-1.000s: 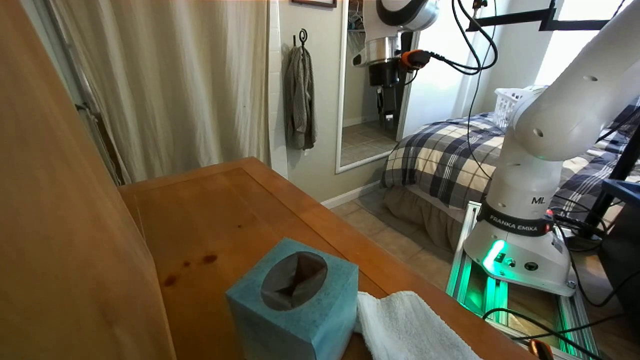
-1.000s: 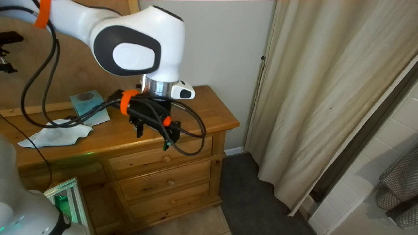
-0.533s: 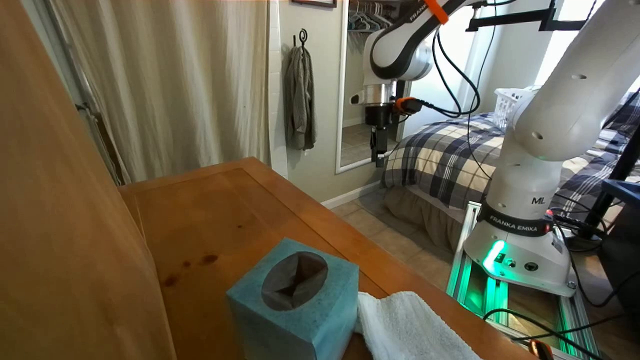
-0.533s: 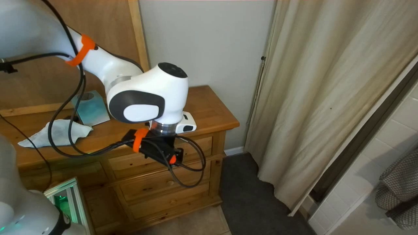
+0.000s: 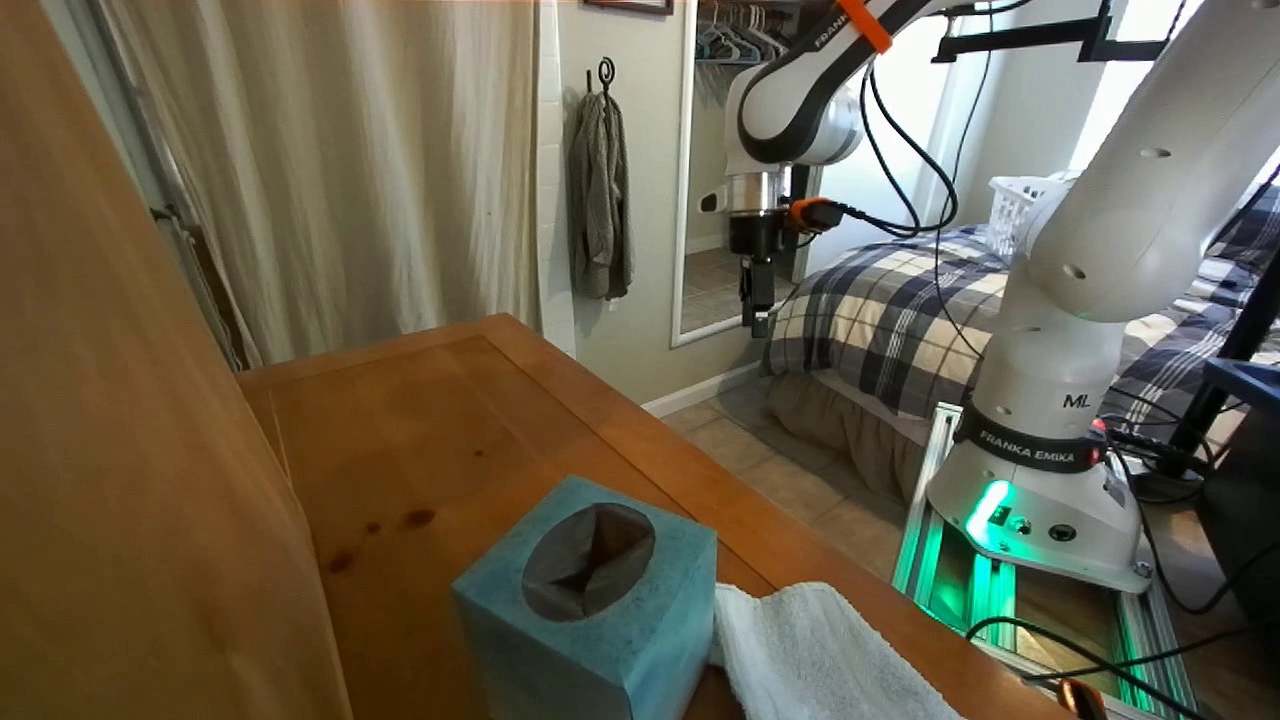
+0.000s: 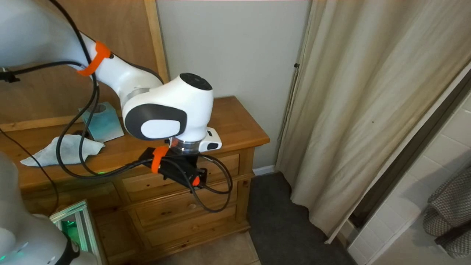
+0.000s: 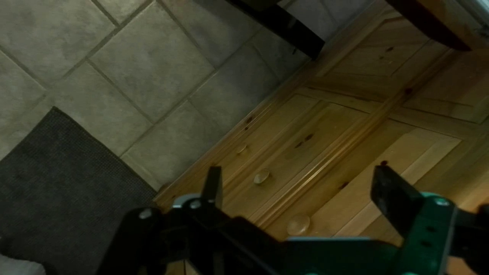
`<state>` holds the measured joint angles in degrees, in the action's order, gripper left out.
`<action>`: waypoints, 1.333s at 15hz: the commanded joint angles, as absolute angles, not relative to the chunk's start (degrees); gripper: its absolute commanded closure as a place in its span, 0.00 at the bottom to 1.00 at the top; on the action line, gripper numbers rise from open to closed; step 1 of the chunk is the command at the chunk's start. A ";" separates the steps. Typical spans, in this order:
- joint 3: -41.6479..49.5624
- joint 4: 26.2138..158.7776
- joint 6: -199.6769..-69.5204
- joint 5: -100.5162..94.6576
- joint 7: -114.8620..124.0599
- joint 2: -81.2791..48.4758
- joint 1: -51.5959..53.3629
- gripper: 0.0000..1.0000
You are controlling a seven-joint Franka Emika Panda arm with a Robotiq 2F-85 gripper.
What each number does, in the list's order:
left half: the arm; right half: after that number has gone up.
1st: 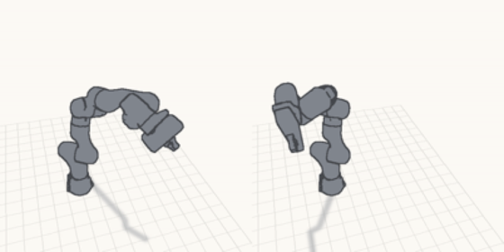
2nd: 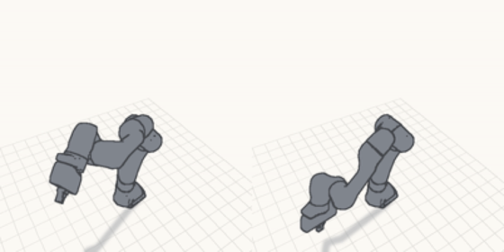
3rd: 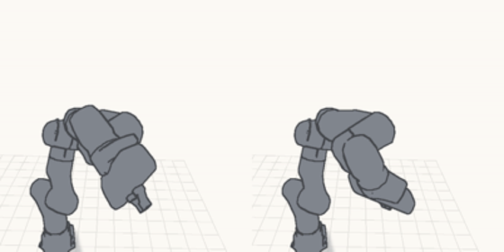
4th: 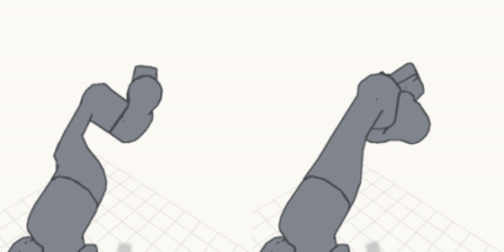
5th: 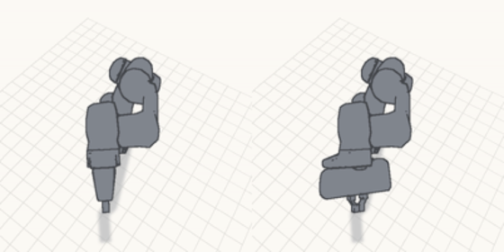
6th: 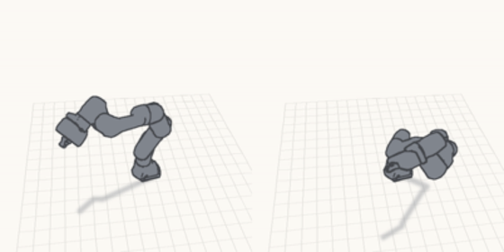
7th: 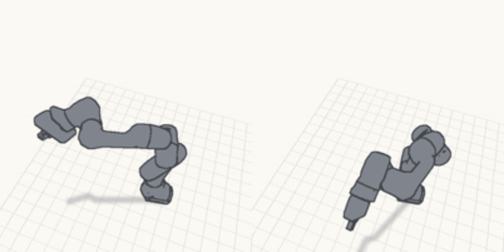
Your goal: Open the first top drawer
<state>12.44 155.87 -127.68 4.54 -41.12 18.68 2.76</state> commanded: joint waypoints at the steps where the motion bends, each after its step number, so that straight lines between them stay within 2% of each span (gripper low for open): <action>1: 12.42 156.03 -126.70 5.43 -50.68 14.71 3.63 0.00; 7: 11.09 157.61 -127.34 8.26 -69.90 7.39 3.96 0.00; 14: 8.00 158.05 -127.79 27.85 -97.68 -1.63 1.93 0.00; 15: 7.74 158.03 -125.85 24.44 -90.66 0.54 0.76 0.00; 20: 6.46 157.92 -126.94 26.01 -95.62 -1.60 0.41 0.00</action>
<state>8.84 158.00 -127.04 26.20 -95.75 -1.61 2.85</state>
